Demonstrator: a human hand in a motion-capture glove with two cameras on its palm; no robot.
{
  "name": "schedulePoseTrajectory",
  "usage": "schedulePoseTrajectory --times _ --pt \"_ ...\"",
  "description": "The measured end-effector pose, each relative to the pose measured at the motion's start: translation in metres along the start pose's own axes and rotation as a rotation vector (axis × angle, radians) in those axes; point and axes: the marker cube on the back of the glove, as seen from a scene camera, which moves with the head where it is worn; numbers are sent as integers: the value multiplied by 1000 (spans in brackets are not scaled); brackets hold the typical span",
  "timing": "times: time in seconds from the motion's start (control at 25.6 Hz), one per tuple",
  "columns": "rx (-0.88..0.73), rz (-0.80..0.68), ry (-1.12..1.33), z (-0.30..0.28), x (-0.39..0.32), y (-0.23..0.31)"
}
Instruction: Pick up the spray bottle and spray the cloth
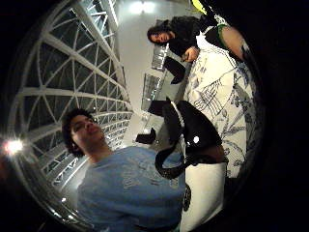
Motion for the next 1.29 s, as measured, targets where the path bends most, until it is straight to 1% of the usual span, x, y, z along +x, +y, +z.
schedulePoseTrajectory --times 0.08,0.16,0.27,0.39,0.43,0.51,0.59,0.7,0.86,1.29 --pt "100 1 -40 -9 4 -9" --pt "145 15 -69 -17 9 -14" --pt "103 73 -82 -26 14 -9" --pt "129 23 -64 -29 22 -10" --pt "129 25 -55 -29 24 -10" --pt "117 73 -38 -30 27 -13" --pt "126 116 -20 -31 29 -22" --pt "147 136 11 -34 35 -40" --pt "153 82 54 -38 49 -60" --pt "233 219 114 -26 73 -114"
